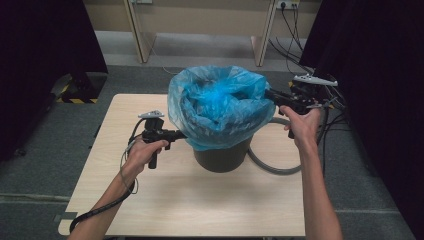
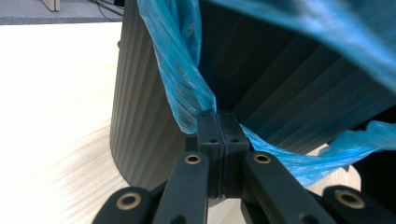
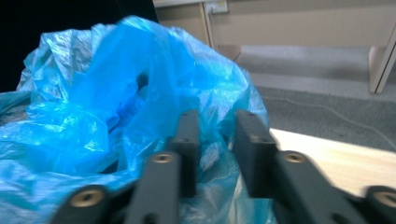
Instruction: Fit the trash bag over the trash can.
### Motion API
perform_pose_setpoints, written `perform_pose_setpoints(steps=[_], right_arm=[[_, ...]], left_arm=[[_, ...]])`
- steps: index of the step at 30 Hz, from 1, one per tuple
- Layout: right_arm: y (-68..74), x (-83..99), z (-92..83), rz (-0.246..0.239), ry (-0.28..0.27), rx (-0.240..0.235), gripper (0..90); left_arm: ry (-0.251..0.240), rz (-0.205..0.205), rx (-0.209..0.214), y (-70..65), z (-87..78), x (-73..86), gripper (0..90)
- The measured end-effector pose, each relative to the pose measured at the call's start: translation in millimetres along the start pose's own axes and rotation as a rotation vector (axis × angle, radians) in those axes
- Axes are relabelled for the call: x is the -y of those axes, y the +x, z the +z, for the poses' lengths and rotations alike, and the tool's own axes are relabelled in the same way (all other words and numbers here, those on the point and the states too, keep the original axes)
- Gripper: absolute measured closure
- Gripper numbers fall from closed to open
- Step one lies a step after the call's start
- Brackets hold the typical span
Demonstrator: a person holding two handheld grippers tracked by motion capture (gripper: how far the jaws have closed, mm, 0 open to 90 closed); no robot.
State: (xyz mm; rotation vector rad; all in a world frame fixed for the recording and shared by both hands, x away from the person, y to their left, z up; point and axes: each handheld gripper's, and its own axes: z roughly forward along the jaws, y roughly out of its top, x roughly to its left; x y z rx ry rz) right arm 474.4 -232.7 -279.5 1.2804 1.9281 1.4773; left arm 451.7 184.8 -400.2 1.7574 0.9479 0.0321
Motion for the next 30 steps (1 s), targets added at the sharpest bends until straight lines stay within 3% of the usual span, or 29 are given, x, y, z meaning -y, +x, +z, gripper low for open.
perform_pose_setpoints(steps=[4,9,14,20,24,27,28,30], right_arm=[[-5.6,-1.8,-13.3,-0.009,-0.038,0.009,90.0],[-9.1,7.5,-12.0,-0.071,0.042,0.077,90.0],[-17.1,32.7,5.7,-0.061,0.123,0.090,90.0],[-24.9,58.6,26.9,-0.044,0.171,0.081,90.0],[-27.4,73.3,40.1,-0.047,0.218,0.086,90.0],[-28.1,81.8,46.5,-0.030,0.197,0.050,90.0],[-27.0,83.1,47.2,-0.029,0.197,0.047,86.2],[-26.7,83.6,47.5,-0.016,0.215,0.071,66.3]], left_arm=[[0.001,0.005,-0.025,4.2,-1.1,1.2,89.6],[0.016,0.017,-0.054,8.7,0.7,1.9,89.6],[0.063,0.039,-0.104,15.9,8.8,6.2,89.7],[0.099,0.017,-0.150,32.6,25.3,11.6,89.6],[0.116,0.031,-0.185,39.9,34.6,11.1,89.7],[0.133,0.042,-0.197,41.1,39.0,12.3,89.7],[0.148,0.053,-0.206,42.1,39.5,12.9,89.7],[0.167,0.060,-0.229,45.8,40.5,16.1,89.7]])
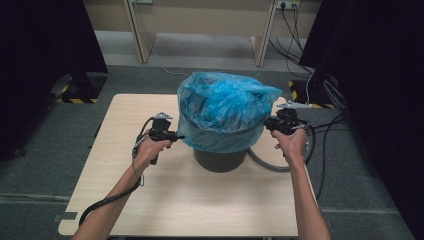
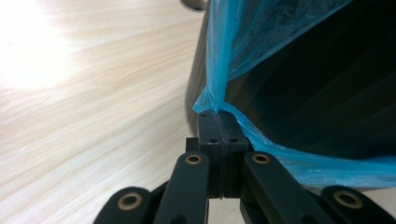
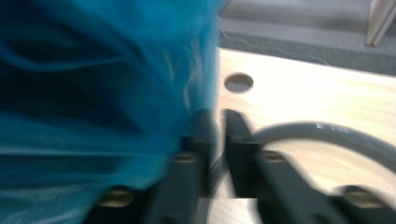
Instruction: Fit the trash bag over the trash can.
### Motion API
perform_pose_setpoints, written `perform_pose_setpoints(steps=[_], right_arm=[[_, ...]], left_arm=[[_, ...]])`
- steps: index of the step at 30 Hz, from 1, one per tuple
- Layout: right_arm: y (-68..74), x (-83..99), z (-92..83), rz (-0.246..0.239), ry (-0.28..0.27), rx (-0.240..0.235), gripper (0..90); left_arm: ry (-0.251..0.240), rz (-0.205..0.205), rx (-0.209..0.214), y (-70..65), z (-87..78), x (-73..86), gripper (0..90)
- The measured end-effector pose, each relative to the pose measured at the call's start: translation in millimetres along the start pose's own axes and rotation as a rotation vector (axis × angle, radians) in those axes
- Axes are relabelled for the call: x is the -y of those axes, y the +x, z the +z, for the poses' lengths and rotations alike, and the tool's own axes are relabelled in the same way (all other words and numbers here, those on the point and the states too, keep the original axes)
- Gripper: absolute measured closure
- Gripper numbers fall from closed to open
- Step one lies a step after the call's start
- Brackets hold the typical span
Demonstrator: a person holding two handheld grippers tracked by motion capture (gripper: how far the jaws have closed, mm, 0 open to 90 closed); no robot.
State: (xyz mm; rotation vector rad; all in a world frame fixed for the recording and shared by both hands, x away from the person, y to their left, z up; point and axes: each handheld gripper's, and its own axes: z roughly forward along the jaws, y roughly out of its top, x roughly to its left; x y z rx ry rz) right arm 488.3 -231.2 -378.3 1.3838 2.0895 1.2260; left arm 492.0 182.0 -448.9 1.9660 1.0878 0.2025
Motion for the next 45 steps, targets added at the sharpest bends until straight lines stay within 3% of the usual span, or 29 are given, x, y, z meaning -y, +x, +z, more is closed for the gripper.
perform_pose_setpoints(steps=[2,4,6,8,10,12,15,18,21,24,25,30,36,40,45], right_arm=[[-3.8,-2.0,-7.3,0.055,-0.047,0.019,55.9],[-7.0,-5.0,-18.3,0.095,-0.096,0.013,48.0],[-8.4,-8.9,-30.3,0.120,-0.131,0.015,44.0],[-8.7,-13.2,-42.3,0.125,-0.169,0.012,41.5],[-7.3,-18.1,-53.5,0.134,-0.206,0.018,39.2],[-4.0,-22.8,-65.9,0.126,-0.235,0.013,39.2],[4.6,-28.5,-85.1,0.100,-0.273,-0.008,37.7],[15.2,-34.0,-101.6,0.072,-0.301,-0.036,37.4],[29.3,-37.5,-107.1,0.033,-0.274,-0.050,38.2],[41.6,-38.8,-97.3,0.007,-0.197,-0.047,38.6],[42.7,-39.8,-93.3,0.019,-0.203,-0.049,38.4],[32.4,-57.2,-69.1,0.056,-0.181,0.007,38.6],[18.9,-80.1,-47.6,0.046,-0.172,0.054,34.6],[25.1,-88.9,-66.8,0.051,-0.226,0.043,33.3],[46.0,-90.9,-96.5,0.018,-0.206,-0.005,32.7]], left_arm=[[0.010,-0.012,-0.018,5.7,3.1,4.8,89.7],[0.011,-0.041,0.003,10.6,4.9,9.0,89.6],[0.016,-0.027,-0.003,9.1,6.1,10.0,89.6],[0.028,-0.005,-0.014,6.6,8.6,8.7,89.5],[0.032,-0.007,-0.017,5.6,10.3,6.5,88.4],[0.037,0.005,-0.003,3.2,7.3,5.4,84.7],[0.008,0.025,0.005,2.3,-7.4,6.5,72.0],[-0.017,0.015,0.024,7.1,-29.7,5.7,62.0],[-0.037,0.017,0.024,10.7,-53.1,2.2,53.9],[-0.077,0.007,0.010,13.9,-72.4,-3.8,48.8],[-0.090,0.006,0.000,14.5,-77.4,-5.8,48.3],[-0.141,0.025,-0.019,9.6,-91.8,-12.6,45.0],[-0.179,0.014,-0.017,5.6,-95.9,-16.7,40.8],[-0.188,0.011,-0.022,6.5,-100.0,-18.7,40.6],[-0.203,0.003,-0.030,6.2,-103.7,-21.5,40.5]])
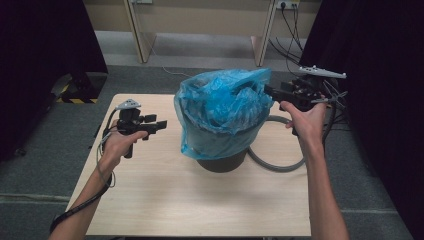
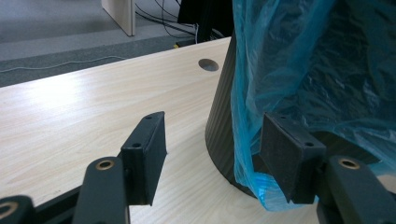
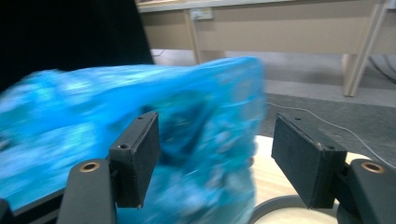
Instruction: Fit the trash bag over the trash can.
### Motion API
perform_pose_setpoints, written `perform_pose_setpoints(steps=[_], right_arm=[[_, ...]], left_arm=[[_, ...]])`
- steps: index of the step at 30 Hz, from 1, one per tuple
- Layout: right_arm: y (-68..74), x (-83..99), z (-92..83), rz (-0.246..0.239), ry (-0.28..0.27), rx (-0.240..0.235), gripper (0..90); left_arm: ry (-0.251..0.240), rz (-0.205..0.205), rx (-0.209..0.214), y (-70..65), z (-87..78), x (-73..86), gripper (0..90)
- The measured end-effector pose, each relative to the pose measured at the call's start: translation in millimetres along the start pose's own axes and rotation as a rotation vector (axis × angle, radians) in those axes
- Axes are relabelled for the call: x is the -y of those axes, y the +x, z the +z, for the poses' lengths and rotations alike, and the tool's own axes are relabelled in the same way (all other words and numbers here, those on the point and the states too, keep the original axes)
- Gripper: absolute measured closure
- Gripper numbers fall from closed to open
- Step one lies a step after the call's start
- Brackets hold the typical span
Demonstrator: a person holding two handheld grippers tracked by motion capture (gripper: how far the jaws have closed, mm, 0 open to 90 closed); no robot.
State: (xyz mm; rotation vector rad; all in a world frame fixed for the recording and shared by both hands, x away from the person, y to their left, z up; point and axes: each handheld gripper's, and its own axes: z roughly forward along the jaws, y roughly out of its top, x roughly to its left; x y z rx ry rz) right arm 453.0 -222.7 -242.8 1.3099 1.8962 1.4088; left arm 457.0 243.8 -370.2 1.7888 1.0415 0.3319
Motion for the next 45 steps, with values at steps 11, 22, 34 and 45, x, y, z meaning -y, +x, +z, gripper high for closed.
perform_pose_setpoints(steps=[11,22,34,45], right_arm=[[19.7,21.2,7.1,-0.121,0.149,0.042,30.7],[-26.6,10.5,60.5,-0.031,0.134,0.091,28.6],[-22.4,8.4,63.5,-0.037,0.117,0.090,29.3],[-18.3,13.4,57.4,-0.042,0.107,0.055,29.2]], left_arm=[[0.010,-0.005,-0.011,-4.2,1.1,-6.3,35.5],[-0.035,-0.035,0.040,-11.7,-4.6,-17.8,31.8],[-0.196,-0.114,0.138,-32.2,-7.1,-64.9,32.3],[-0.208,-0.160,0.132,-24.3,21.8,-80.1,89.9]])
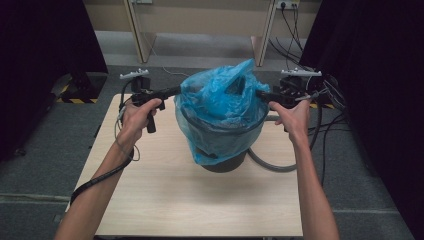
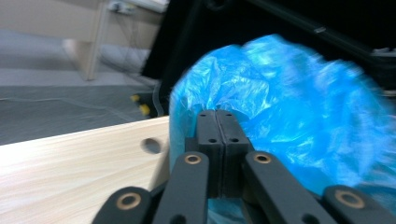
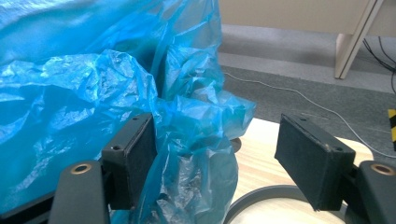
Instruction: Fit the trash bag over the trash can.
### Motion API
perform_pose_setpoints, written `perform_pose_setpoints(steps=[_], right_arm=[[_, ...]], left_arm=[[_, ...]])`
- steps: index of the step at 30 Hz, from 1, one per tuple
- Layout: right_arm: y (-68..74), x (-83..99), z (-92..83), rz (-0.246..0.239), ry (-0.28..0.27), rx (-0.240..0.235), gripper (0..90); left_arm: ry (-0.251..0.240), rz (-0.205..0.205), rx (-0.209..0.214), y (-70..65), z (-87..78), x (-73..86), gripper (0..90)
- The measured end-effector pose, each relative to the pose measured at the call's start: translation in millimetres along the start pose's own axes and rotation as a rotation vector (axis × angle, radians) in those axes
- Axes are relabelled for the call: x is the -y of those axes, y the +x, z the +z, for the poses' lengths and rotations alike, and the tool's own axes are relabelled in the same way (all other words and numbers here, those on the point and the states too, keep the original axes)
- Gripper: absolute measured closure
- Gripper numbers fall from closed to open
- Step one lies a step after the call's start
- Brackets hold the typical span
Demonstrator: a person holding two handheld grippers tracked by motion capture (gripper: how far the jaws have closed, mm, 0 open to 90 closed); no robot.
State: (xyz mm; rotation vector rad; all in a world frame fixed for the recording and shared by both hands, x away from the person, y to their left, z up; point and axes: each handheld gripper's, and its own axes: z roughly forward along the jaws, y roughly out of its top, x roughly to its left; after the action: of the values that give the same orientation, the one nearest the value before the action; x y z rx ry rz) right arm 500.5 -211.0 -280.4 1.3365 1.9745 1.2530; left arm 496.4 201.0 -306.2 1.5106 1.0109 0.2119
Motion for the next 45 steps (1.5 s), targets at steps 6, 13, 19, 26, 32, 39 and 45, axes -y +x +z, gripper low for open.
perform_pose_setpoints(steps=[6,13,19,26,32,39,45], right_arm=[[-2.0,3.7,0.9,0.010,0.000,-0.002,29.2],[0.2,7.7,-0.3,0.007,0.004,-0.023,29.2],[2.3,13.6,2.0,-0.010,0.035,-0.036,29.1],[1.2,11.5,-9.7,0.009,-0.007,-0.060,28.3],[3.0,6.2,-22.3,-0.005,-0.020,-0.077,46.2],[-0.4,8.9,-27.5,-0.036,-0.075,-0.062,77.2],[-13.5,12.3,-29.0,-0.064,-0.041,-0.009,88.8]], left_arm=[[0.092,0.047,-0.097,18.3,13.2,18.1,90.0],[0.178,0.010,-0.107,38.9,30.8,60.5,90.0],[0.219,0.033,-0.085,40.1,38.7,85.9,90.0],[0.142,0.050,-0.062,31.7,22.9,70.5,87.5],[0.111,0.094,-0.031,19.0,15.9,60.0,82.0],[0.109,0.121,0.000,8.7,16.0,58.4,82.5],[0.106,0.178,0.002,-4.9,4.5,58.3,81.1]])
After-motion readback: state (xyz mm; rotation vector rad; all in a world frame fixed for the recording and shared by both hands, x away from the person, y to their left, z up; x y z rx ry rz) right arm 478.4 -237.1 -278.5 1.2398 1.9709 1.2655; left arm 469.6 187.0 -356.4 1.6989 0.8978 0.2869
